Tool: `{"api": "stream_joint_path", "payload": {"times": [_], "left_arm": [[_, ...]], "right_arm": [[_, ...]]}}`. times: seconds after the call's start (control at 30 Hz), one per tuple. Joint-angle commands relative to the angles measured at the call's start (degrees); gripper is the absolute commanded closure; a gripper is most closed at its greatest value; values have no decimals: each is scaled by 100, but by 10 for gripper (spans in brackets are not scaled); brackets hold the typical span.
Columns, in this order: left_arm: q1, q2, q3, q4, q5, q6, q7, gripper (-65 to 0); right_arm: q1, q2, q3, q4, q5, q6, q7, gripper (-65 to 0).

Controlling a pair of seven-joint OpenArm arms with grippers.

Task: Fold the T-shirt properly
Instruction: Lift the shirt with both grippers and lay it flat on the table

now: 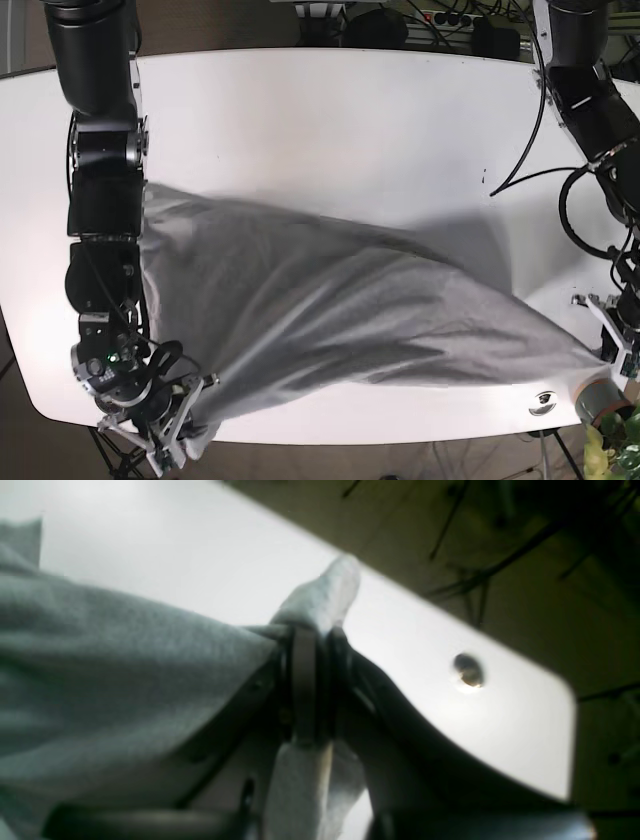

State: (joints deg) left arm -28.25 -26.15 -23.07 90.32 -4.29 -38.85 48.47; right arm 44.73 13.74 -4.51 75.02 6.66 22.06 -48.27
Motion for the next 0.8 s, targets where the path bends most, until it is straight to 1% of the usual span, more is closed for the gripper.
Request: {"api": "stream_joint_path", "payload": {"times": [0.0,0.13,0.17,0.23,0.3,0.4,0.47,0.63,0.77], "left_arm": [[-573,-123,158,-369,-14,215,-148,0],[-1496,-141,377,-1054,-14,303,-236,0],[-1768,-158,456,-1257,-14,303,-289,0],[-2234,-158,597,-1564,-14,311,-368,0],[-2648,-167,729,-1810,-14,311,-394,0],[-3149,-167,826,-2004,-14,311,-420,0],[-3404,-176,817,-2013,-14,311,-420,0],[-3632,-211,799,-1793,-23,311,-368,0],[-3535,-325,782,-1230,-58,311,-95,0]], "right_arm": [[709,55,-1,-113,33,-22,155,-19],[1369,64,7,-368,33,-22,111,-19],[1606,90,-1,-465,25,22,102,-19],[1967,116,-1,-632,-2,180,84,-19],[2257,125,-1,-773,-2,251,84,-19],[2661,152,-1,-852,-11,295,75,-19],[2846,169,-1,-843,-11,330,58,-19],[3007,213,34,-562,25,470,-355,-19],[2995,345,34,-69,25,488,-654,-19]]}}
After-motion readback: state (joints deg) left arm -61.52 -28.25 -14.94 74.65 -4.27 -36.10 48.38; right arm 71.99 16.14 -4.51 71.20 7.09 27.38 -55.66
